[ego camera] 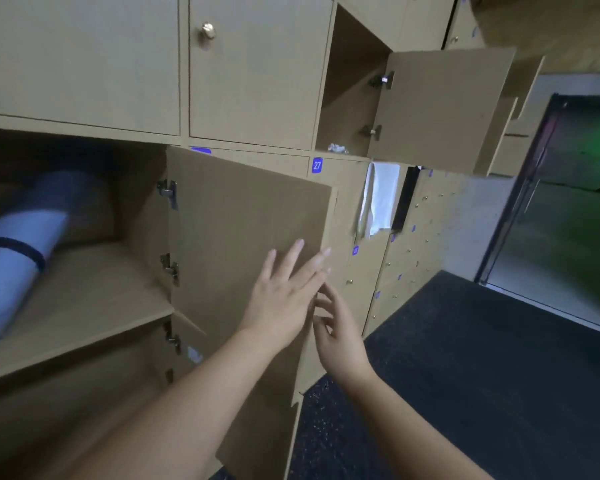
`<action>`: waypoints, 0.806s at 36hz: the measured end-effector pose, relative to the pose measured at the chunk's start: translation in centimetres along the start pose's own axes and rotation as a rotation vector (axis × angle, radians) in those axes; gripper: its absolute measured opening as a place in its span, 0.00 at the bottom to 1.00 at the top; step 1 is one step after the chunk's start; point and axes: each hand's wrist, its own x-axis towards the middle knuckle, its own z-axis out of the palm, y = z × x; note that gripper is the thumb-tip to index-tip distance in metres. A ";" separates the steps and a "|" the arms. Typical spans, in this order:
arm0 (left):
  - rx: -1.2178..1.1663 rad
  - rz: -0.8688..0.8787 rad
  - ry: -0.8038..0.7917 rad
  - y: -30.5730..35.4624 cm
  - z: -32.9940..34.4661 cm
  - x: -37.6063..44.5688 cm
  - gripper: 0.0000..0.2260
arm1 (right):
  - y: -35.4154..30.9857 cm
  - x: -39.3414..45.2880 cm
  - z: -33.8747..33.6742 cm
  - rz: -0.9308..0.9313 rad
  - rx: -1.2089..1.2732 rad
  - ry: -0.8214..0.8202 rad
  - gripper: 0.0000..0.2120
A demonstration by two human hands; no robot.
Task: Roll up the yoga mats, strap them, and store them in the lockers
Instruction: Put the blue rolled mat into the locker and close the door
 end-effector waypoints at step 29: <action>0.565 -0.518 0.111 -21.3 -5.5 -28.7 0.26 | -10.5 -2.2 25.8 -0.452 -0.079 -0.738 0.28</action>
